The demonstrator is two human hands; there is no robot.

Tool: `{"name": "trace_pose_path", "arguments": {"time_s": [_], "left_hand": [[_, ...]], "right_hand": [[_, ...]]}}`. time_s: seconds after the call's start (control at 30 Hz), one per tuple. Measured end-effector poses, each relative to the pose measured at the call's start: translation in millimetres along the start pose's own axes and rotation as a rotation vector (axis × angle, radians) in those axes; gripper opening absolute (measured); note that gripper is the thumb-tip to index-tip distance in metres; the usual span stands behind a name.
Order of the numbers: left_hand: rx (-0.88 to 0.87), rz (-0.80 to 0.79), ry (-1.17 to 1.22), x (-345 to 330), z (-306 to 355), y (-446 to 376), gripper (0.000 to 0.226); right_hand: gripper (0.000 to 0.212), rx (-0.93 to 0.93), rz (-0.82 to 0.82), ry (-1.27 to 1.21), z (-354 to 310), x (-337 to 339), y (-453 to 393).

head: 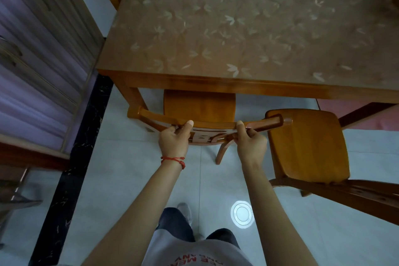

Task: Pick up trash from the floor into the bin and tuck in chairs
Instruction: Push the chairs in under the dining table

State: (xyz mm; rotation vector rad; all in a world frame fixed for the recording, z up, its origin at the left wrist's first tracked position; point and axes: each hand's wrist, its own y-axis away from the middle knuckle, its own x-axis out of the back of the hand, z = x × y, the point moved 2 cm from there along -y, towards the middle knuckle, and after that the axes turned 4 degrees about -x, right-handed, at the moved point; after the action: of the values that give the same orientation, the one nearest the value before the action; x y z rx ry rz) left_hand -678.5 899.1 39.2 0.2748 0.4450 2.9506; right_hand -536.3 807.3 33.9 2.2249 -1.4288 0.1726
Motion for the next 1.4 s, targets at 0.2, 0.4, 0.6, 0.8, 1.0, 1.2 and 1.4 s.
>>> {"name": "trace_pose_path", "arguments": {"time_s": [0.2,0.4,0.6,0.8,1.0,1.2,1.4], "left_hand": [[0.013,-0.014,0.017,-10.9,11.2,-32.5,0.026],[0.031,0.007,0.023,-21.5,16.9,-58.2,0.022],[0.03,0.009,0.038,-39.8,29.8,-84.2,0.022],[0.021,0.018,0.064,-57.3,40.8,-103.0,0.022],[0.032,0.032,0.076,-65.4,41.5,-114.2,0.018],[0.064,0.094,0.096,-53.7,30.3,-118.8,0.019],[0.057,0.078,0.138,-51.4,31.3,-119.3,0.016]], "right_hand": [[0.03,0.014,0.012,0.022,-15.2,-17.8,-26.4],[0.03,0.005,-0.019,0.014,-24.4,-31.9,-47.3],[0.034,0.007,-0.017,0.023,-42.2,-39.8,-76.9],[0.041,0.011,0.016,0.035,-60.8,-45.8,-100.9],[0.038,0.005,0.002,0.029,-65.9,-48.4,-112.8],[0.046,0.019,-0.02,0.063,-56.4,-55.3,-96.8],[0.038,-0.004,-0.036,0.053,-58.4,-56.9,-94.5]]}}
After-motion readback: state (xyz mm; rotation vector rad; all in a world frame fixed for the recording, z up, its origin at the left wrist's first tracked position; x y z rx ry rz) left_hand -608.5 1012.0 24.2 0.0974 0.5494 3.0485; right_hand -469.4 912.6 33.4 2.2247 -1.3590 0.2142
